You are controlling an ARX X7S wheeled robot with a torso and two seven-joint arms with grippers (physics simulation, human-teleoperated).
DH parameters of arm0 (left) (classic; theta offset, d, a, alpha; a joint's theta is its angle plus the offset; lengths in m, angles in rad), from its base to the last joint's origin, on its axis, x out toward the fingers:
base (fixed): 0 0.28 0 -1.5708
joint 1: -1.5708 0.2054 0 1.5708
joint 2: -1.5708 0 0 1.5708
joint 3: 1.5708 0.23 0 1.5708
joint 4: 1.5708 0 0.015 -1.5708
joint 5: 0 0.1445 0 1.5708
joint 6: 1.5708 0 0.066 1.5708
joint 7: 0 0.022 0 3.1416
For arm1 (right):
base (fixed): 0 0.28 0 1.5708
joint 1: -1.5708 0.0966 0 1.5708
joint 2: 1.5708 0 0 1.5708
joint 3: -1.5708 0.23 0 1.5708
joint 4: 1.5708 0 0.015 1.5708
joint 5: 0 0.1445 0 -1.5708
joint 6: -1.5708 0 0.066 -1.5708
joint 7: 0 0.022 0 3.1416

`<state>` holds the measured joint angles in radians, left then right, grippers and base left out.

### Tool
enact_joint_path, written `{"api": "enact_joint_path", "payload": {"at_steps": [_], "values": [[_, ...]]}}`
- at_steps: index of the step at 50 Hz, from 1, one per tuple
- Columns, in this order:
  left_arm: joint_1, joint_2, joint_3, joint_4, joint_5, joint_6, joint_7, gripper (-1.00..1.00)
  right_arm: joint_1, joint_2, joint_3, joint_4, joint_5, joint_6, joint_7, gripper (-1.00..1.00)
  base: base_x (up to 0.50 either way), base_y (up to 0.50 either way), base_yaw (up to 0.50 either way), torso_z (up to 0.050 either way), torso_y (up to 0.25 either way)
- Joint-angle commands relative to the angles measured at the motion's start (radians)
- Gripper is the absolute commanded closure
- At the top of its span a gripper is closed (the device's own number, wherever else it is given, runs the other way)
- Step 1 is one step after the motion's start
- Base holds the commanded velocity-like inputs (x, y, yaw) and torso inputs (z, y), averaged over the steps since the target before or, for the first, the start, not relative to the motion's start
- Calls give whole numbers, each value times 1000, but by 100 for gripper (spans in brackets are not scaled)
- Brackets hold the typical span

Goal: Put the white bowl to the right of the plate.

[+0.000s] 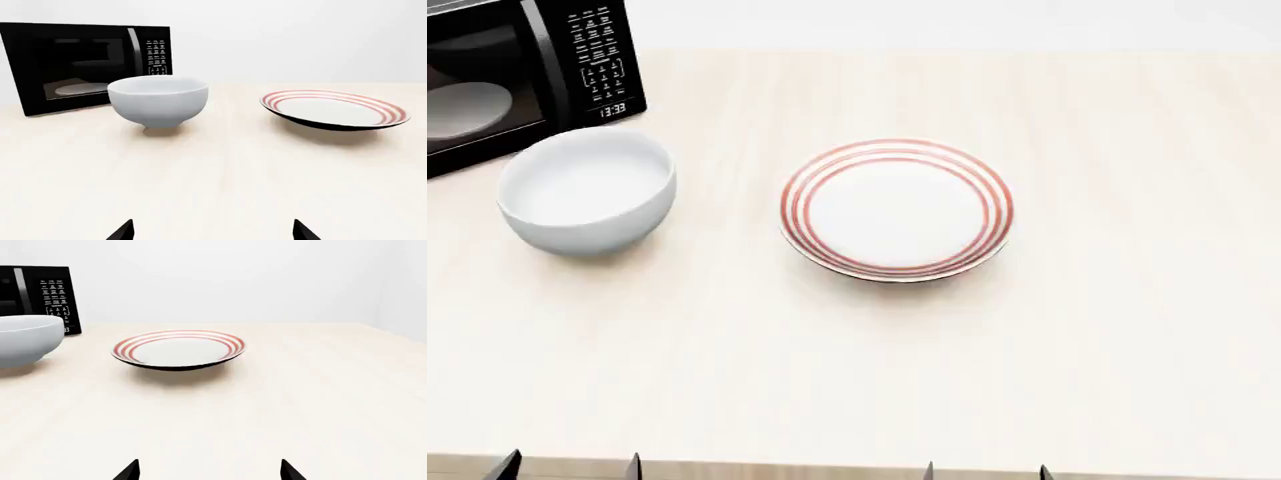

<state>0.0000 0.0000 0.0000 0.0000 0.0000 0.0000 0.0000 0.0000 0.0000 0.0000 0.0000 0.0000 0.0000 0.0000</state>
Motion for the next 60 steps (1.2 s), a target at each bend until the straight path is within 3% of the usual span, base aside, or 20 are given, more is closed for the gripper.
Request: {"api": "enact_joint_path", "payload": {"at_steps": [1,11,18,24,47,60], "values": [[0,-13,13,1,-13,-1,-13,-100,1,14,-18,6,14,-6,18,-100,0,0,0,0,0],[9,-53,48,60,-46,-50,-39,-100,-28,48,-53,-173,89,161,36,-100,0,0,0,0,0],[-47,-94,46,373,-83,-339,-50,-100,51,80,-41,-420,132,467,76,-100,0,0,0,0,0],[-121,-114,21,507,-152,-516,-45,-100,105,102,-23,-582,152,616,107,-100,0,0,0,0,0],[-133,-138,33,602,-197,-571,-64,-100,161,118,50,-634,259,686,119,-100,304,343,0,0,0],[-146,-145,29,622,-217,-586,-82,-100,197,129,44,-639,278,729,143,-100,500,56,0,0,0]]}}
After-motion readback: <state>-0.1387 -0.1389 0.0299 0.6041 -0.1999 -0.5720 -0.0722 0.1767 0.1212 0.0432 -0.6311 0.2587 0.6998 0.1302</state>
